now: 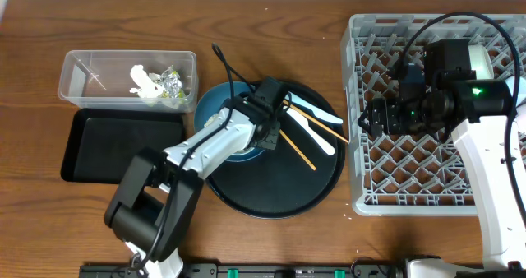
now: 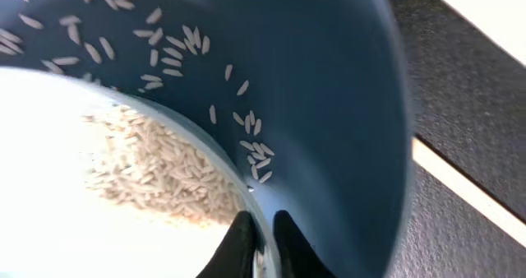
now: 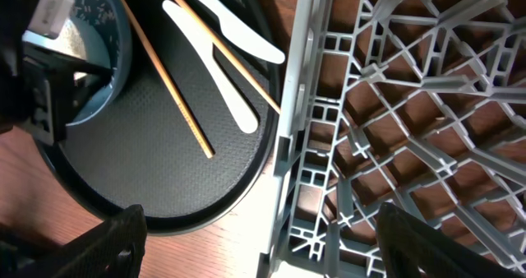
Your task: Sort waste into correct bins and load items into the dishwasher rack
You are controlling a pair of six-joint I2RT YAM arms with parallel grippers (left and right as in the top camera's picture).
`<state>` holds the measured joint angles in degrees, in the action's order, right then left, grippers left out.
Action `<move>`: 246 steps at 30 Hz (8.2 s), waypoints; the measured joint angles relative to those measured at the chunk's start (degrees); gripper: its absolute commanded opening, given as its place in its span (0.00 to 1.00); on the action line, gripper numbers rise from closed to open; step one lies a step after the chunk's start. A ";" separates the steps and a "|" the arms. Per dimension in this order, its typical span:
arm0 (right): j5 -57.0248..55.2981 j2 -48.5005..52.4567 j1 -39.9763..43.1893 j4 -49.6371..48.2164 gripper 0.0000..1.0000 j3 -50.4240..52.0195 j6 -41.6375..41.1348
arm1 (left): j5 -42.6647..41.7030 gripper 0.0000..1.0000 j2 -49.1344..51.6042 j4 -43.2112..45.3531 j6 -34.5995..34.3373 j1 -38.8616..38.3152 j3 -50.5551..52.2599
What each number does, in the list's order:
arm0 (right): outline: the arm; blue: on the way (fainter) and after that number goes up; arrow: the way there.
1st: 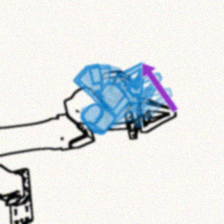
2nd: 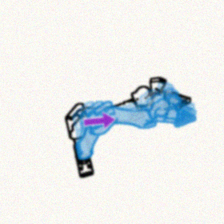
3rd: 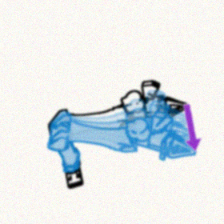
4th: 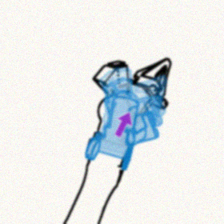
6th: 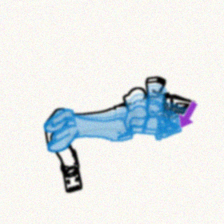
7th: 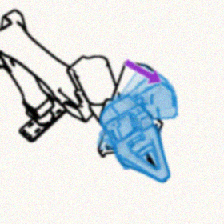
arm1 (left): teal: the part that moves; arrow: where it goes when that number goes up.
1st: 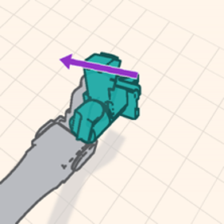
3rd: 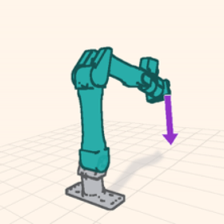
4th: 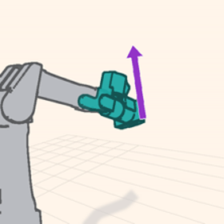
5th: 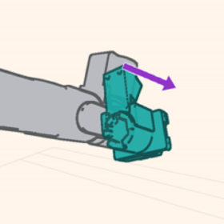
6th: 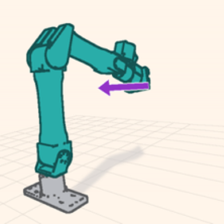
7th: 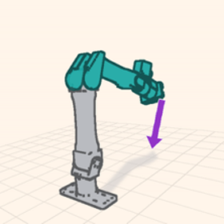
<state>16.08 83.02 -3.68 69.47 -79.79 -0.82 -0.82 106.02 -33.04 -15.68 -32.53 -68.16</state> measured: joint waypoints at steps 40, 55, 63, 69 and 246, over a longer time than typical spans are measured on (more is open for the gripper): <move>-2.60 0.00 0.00 1.25 0.84 0.00 0.00 | -28.81 0.06 -23.52 -14.38 5.18 33.66 0.00; -2.64 0.00 0.00 1.42 0.82 0.00 0.00 | -55.39 0.07 -23.52 -12.46 16.57 59.87 6.29; -2.64 0.00 0.00 1.46 0.82 0.00 0.00 | -66.03 0.06 -20.59 -6.75 17.68 66.66 10.03; -2.64 0.00 0.00 1.49 0.82 0.00 0.00 | -76.74 0.06 -13.68 -5.44 17.70 69.13 10.40; -4.70 30.08 -32.98 -40.30 0.68 -0.48 -1.86 | -13.35 0.60 -36.04 -19.45 3.72 53.88 10.64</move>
<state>11.38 113.10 -36.67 29.17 -80.27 -2.68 -14.17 69.97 -52.49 -11.97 21.34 -57.52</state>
